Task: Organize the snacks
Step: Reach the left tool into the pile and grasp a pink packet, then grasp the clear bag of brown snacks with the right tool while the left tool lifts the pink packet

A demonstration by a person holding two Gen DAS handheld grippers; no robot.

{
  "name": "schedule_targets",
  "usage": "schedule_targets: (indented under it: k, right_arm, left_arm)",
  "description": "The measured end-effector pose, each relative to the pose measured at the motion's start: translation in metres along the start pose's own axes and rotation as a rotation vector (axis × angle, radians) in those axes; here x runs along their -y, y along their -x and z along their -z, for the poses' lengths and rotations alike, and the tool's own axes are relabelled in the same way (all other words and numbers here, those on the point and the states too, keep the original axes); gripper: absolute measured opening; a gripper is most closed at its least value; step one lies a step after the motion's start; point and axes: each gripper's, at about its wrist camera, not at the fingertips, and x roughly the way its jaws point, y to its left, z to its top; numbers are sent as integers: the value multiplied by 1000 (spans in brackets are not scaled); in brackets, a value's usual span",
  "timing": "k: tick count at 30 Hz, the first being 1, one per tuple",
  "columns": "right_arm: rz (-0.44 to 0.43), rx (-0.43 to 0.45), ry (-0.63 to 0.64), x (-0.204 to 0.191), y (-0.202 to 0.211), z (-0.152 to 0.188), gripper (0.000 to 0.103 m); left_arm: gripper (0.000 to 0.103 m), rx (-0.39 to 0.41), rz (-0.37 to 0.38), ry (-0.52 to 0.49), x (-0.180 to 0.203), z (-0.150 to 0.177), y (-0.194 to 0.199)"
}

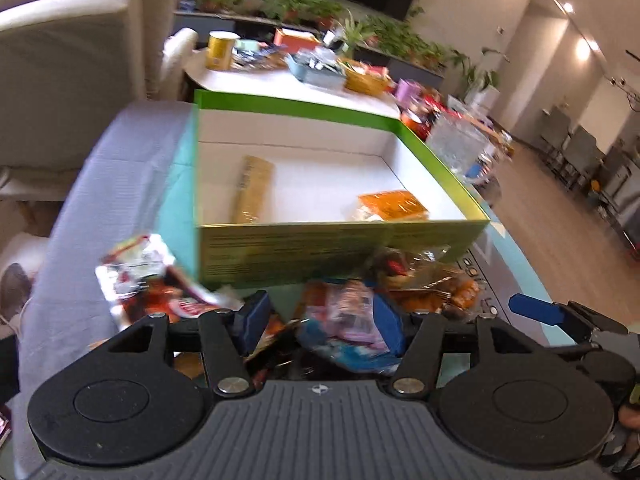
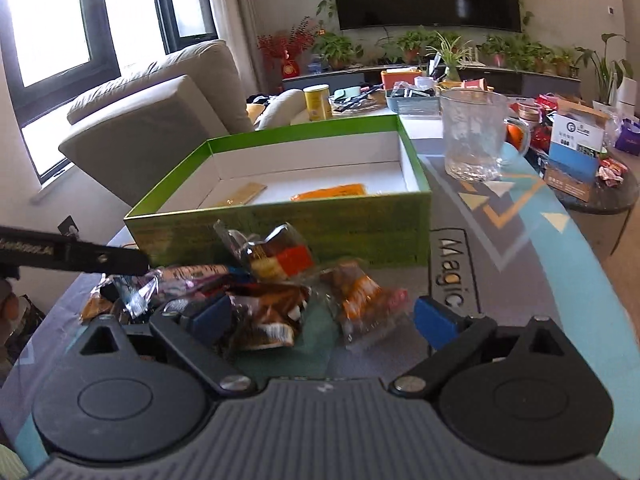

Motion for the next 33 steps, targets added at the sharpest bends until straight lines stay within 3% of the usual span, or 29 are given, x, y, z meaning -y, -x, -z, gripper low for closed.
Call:
schedule_targets:
  k: [7, 10, 12, 20, 24, 28, 31, 33]
  right_arm:
    - [72, -19, 74, 4, -5, 10, 60]
    - [106, -22, 67, 11, -10, 11, 60]
    - [106, -24, 45, 15, -15, 9, 60]
    - [140, -35, 66, 17, -31, 7, 60]
    - [277, -26, 80, 36, -26, 9, 60]
    - [382, -14, -81, 72, -13, 6, 60]
    - [265, 23, -164, 75, -1, 4, 60]
    - [163, 35, -148, 68, 1, 3, 60]
  left_arm:
    - [60, -52, -37, -47, 21, 2, -28]
    - [52, -48, 4, -63, 22, 4, -30]
    - [31, -43, 30, -73, 23, 5, -30]
    - [13, -1, 59, -32, 19, 15, -7]
    - [11, 51, 77, -36, 19, 15, 10]
    - [11, 112, 78, -34, 20, 13, 22]
    - [11, 127, 78, -30, 21, 12, 27]
    - [11, 133, 68, -36, 22, 13, 29]
